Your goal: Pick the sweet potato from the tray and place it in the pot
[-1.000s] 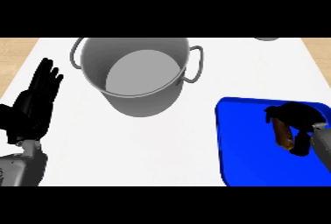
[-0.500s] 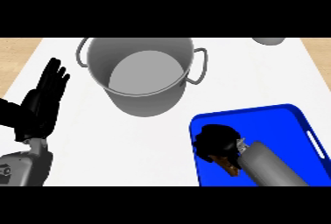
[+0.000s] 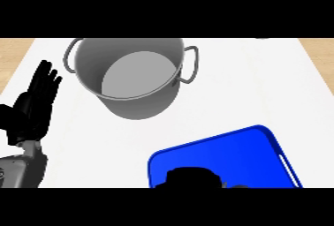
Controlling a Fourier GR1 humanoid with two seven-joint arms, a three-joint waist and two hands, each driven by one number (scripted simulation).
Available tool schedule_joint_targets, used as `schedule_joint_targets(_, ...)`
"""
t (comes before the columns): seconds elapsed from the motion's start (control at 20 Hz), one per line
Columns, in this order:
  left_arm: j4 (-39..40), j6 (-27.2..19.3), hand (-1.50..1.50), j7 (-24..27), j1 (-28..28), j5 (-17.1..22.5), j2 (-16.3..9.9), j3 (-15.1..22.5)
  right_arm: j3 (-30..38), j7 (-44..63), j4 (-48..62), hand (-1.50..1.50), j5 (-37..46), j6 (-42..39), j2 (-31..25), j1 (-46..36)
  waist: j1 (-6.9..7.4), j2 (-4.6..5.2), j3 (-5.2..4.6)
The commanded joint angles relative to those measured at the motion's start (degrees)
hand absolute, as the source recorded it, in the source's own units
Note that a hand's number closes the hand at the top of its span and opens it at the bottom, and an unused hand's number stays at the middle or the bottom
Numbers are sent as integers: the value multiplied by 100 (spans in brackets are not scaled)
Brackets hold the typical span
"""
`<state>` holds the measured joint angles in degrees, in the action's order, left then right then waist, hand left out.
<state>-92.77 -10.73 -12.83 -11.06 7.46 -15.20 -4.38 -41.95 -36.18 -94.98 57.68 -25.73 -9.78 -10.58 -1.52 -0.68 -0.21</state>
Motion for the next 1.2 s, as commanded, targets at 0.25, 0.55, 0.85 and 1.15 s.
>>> schedule_joint_targets(0.25, -191, -22, 0, -8, 31, -19, 69, 15, 1493, 1275, -1868, 150, -1647, -537, 957, 499, 87, 56, 20)
schedule_joint_targets(0.55, -289, 44, 0, -170, -36, -107, 34, 68, 2464, 2691, -1757, 150, -2974, -639, 973, -918, 185, 67, 20)
schedule_joint_targets(0.85, 241, 231, 0, 9, -395, 1, 27, -118, 2754, 3069, 73, 150, -3703, -1, 977, -2419, 209, 86, 19)
schedule_joint_targets(1.15, -183, 180, 0, -162, -114, -108, 210, 88, 2665, 2769, 1977, 150, -3750, 808, 978, -3420, 284, 89, 20)
